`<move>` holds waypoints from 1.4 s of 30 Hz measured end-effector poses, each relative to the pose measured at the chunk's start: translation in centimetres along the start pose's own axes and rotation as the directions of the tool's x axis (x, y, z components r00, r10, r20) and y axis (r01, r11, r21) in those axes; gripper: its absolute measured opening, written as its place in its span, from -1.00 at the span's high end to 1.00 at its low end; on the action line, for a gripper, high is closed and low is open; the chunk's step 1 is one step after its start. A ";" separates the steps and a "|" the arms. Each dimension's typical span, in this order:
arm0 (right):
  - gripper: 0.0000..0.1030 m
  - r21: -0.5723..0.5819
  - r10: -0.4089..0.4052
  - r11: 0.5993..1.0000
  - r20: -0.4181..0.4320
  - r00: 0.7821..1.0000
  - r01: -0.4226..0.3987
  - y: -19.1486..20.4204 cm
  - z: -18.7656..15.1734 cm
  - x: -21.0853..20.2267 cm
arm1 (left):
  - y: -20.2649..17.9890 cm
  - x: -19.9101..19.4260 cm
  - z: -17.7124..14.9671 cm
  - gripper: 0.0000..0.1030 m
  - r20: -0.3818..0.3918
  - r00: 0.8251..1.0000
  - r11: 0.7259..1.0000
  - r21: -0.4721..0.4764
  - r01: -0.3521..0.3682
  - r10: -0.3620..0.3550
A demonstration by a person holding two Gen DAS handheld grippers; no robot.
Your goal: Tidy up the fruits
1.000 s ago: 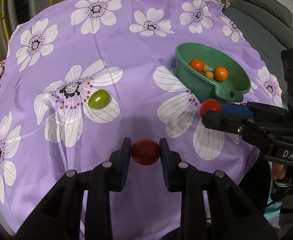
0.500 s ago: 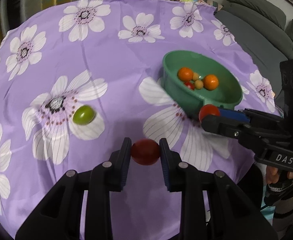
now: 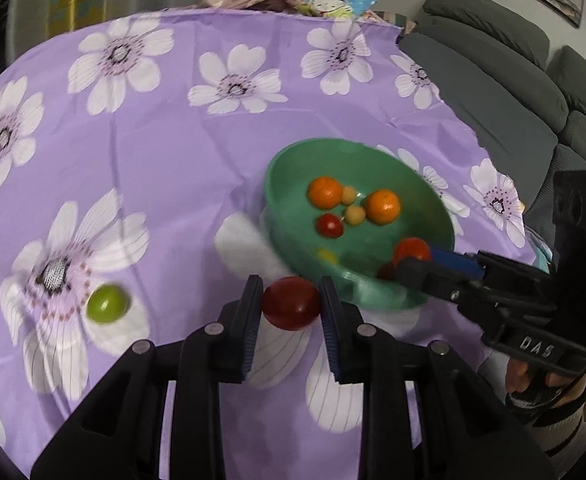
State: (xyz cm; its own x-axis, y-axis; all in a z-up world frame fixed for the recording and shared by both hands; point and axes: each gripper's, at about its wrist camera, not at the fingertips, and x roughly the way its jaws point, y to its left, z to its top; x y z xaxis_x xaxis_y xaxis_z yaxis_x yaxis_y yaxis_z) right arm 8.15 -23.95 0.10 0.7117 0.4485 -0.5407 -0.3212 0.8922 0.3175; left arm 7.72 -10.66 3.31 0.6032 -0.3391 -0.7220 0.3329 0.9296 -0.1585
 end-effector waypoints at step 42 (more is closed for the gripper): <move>0.39 0.031 -0.159 0.987 0.000 0.987 0.159 -3.7 0.0 -0.1 | -3.3 4.9 1.9 0.09 0.013 1.000 0.989 0.151 -0.011 0.009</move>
State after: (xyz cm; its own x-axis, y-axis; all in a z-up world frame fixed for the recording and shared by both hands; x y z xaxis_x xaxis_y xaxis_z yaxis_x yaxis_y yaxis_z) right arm 9.29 -27.25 -1.00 0.7535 0.3008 -0.5846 -0.1841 0.9501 0.2517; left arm 10.98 -15.71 1.61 0.6159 -0.3324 -0.7142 0.4314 0.9009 -0.0472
